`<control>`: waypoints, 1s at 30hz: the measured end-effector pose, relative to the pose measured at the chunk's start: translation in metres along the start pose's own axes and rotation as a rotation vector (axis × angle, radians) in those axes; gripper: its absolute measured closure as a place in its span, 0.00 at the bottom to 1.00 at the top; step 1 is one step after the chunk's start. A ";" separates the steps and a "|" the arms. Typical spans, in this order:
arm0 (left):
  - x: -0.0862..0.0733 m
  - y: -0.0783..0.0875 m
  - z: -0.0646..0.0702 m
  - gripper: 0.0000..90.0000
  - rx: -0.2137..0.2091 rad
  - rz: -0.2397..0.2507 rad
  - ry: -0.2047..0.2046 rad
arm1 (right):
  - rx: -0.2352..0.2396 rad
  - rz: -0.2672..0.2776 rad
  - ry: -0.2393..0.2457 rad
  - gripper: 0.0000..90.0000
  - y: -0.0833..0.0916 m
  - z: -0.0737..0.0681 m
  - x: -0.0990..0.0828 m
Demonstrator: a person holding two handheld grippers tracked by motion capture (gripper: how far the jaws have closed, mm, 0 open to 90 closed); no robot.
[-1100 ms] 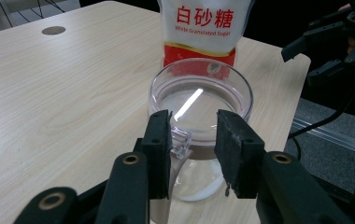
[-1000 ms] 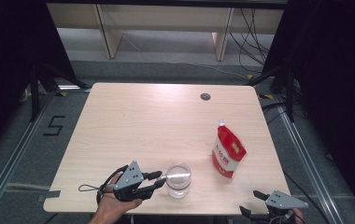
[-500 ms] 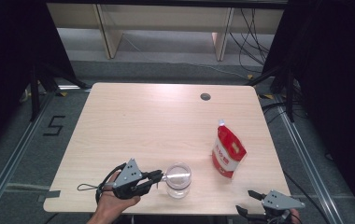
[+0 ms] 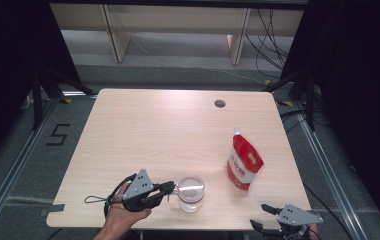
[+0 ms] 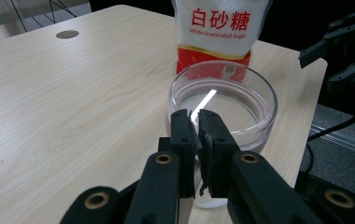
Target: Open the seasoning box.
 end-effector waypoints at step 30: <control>-0.003 0.003 0.000 0.93 0.015 -0.005 -0.002 | 0.118 0.132 0.064 0.84 -0.030 -0.024 0.047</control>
Point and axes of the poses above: each handheld gripper's, and its own axes: y roughly backward along the jaws, x roughly out of its top, z roughly to its right, the point moved 7 cm from there along -y, roughly forward along the jaws, and after that the axes turned 12 degrees about x, right-handed, at the moved point
